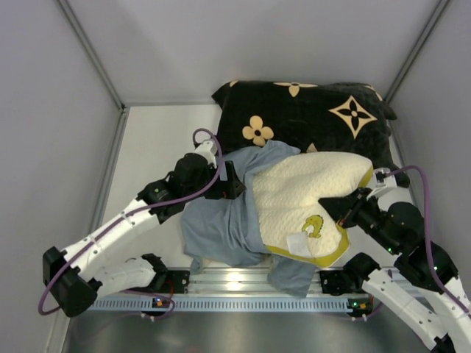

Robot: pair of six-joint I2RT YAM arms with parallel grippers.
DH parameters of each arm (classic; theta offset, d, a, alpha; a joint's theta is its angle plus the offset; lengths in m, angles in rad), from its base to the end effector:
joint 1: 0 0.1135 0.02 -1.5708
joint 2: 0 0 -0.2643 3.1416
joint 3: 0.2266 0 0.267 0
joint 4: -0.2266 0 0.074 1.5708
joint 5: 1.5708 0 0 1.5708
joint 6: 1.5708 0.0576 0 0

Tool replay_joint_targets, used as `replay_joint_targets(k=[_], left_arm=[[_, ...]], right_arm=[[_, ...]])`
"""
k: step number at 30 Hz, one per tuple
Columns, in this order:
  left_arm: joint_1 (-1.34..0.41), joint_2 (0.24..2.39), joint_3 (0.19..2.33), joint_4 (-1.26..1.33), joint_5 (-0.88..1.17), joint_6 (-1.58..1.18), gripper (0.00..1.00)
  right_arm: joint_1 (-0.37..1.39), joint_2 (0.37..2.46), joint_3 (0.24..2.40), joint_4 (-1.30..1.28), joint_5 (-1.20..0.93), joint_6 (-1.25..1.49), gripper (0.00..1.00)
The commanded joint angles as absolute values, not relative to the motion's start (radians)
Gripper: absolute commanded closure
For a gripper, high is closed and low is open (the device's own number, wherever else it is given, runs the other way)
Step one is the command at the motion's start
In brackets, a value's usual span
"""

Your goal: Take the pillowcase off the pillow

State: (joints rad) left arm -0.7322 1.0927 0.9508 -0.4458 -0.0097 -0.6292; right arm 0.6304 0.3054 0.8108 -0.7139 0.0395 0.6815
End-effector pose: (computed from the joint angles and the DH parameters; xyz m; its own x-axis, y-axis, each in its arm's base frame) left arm 0.2041 -0.1827 0.2978 -0.7232 -0.1411 -0.6760 0.2930 0.8237 -0.4854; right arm 0.0783 0.0543 0.3442 -0.4812 0.4281 -0.7650 -0.3279 0.7214 0.6100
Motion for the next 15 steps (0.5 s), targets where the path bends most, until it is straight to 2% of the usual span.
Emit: replay_joint_targets(k=[1, 8, 15], left_arm=[[-0.73, 1.0, 0.916, -0.44, 0.052, -0.61, 0.01], [-0.73, 0.902, 0.758, -0.468, -0.052, -0.676, 0.01], [-0.73, 0.747, 0.589, -0.483, -0.06, -0.765, 0.01]], right_arm=[[0.63, 0.322, 0.845, -0.519, 0.236, 0.647, 1.0], [0.63, 0.357, 1.061, -0.569, 0.552, 0.537, 1.0], [0.63, 0.338, 1.078, -0.686, 0.607, 0.54, 1.0]])
